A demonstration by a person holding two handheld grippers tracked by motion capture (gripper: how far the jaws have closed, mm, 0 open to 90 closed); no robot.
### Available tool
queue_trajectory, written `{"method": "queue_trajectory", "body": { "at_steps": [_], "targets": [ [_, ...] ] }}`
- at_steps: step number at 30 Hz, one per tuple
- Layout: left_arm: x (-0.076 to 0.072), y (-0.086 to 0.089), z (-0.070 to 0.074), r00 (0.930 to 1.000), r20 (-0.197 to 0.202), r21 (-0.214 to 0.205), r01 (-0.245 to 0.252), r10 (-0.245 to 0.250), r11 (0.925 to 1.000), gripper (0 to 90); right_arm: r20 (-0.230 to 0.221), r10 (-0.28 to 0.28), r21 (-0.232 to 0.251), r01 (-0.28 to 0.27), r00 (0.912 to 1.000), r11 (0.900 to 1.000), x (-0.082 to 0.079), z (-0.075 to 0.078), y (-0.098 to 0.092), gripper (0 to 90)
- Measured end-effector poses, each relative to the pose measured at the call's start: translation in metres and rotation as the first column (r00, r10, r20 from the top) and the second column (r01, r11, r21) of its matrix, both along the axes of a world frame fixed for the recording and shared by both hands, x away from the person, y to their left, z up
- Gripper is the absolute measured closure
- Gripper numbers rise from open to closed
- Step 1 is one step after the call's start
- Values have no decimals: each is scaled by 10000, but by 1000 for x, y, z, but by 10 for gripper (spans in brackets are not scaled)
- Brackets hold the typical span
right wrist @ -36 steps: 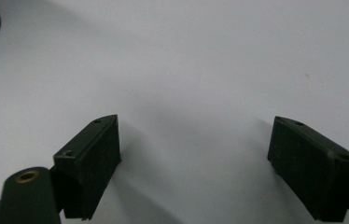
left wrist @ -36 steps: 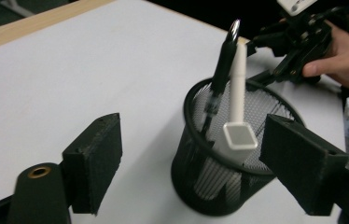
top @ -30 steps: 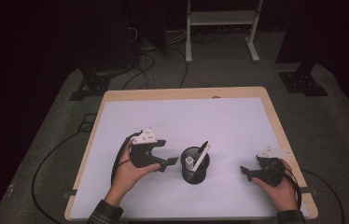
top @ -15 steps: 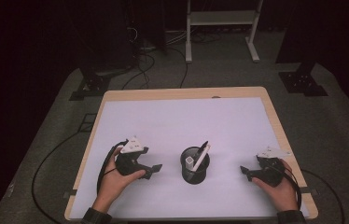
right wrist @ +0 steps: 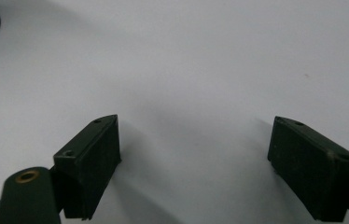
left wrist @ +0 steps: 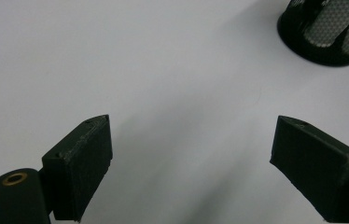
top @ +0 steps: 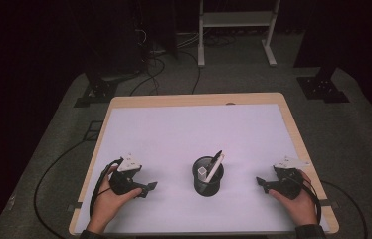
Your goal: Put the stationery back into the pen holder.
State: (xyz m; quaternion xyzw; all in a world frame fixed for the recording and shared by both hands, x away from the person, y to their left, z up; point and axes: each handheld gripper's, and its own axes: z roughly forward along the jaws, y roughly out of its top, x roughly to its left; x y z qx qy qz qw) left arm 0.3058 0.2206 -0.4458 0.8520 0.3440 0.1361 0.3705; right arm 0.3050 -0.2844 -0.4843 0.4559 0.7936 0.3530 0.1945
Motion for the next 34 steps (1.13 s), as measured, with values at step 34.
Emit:
{"method": "queue_trajectory", "body": {
  "at_steps": [34],
  "targets": [
    [-12, 37, -33, 9962, 241, 392, -850, 841, 9956, 55, -2, 0, -3, 0, 10000, 10000, 0, 0, 0, 159]
  ]
}}
